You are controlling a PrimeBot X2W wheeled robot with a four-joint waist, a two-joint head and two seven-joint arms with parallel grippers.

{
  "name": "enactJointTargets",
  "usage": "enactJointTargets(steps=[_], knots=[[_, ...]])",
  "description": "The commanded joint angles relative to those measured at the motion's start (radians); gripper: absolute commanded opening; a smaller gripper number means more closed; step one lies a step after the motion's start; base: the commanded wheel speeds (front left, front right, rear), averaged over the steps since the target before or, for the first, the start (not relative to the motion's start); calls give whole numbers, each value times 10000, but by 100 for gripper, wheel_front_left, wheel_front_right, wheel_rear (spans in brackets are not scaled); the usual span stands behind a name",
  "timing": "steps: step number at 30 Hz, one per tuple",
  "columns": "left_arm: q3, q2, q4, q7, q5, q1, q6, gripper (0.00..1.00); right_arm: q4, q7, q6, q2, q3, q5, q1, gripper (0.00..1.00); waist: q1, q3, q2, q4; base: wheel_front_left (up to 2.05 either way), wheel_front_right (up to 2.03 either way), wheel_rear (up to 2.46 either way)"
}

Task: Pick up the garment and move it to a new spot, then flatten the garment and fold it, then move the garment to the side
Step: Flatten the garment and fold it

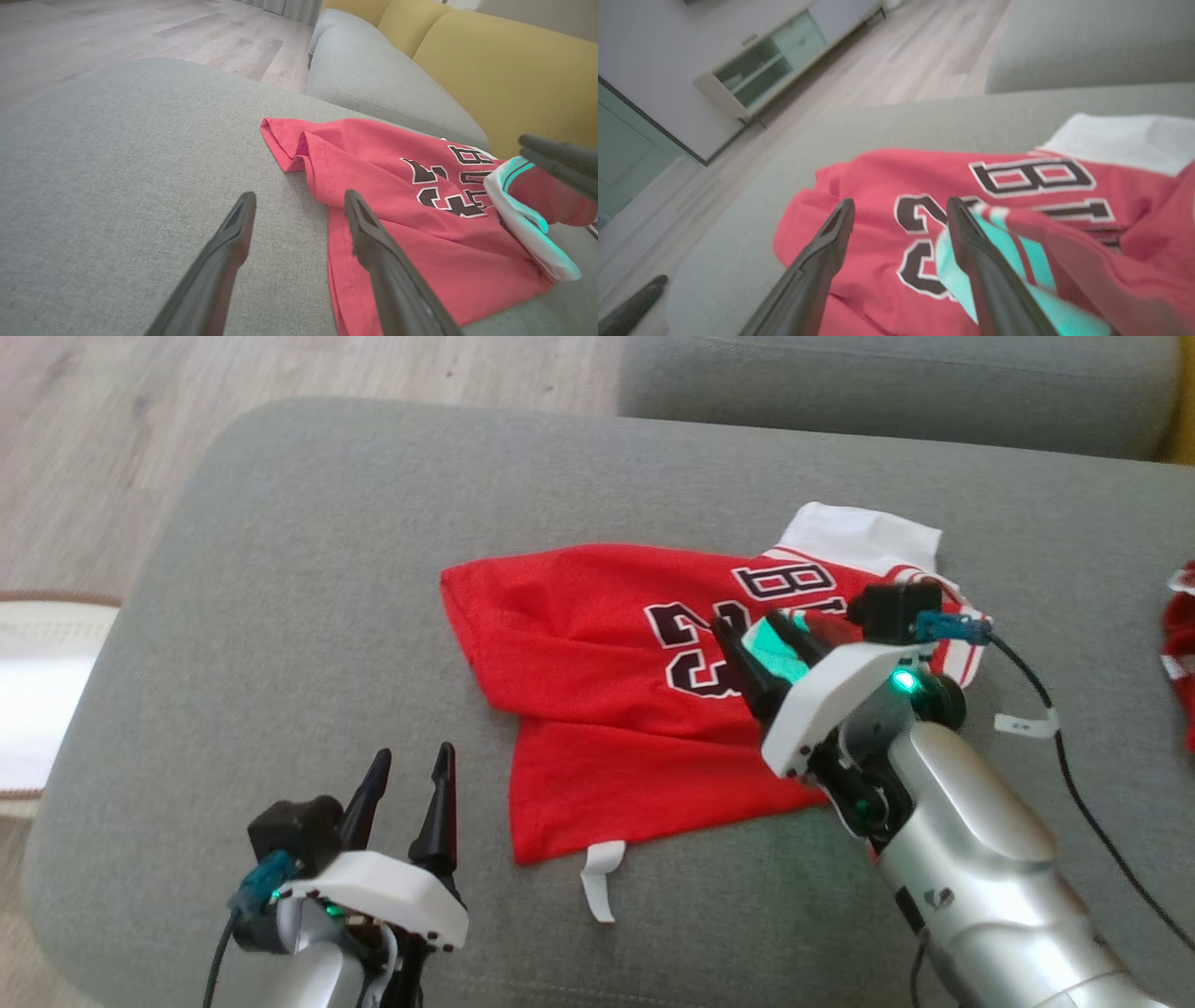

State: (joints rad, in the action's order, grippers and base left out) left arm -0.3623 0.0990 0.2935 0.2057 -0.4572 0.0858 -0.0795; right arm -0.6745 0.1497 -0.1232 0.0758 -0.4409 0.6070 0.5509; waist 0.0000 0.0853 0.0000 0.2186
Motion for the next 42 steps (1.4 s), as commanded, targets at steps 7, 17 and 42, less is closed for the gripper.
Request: enactJointTargets(steps=[7, 17, 42], knots=[[384, 124, -290, 182, -106, 291, -76, 100, 2004, -1161, -75, 1264, -643, 846, -210, 100, 0, -312, 0, -605, 0, 0, 0], [239, 147, -302, 164, -129, 229, -89, 100, 4189, -929, -75, 3121, -1175, 987, -2519, 100, 0, -410, 0, -479, 0, 0, 0], [59, 2, -27, 313, -294, 569, -92, 100, 1181, 928, -75, 2680, -1492, -459, -670, 100, 0, 199, 0, 350, 0, 0, 0]])
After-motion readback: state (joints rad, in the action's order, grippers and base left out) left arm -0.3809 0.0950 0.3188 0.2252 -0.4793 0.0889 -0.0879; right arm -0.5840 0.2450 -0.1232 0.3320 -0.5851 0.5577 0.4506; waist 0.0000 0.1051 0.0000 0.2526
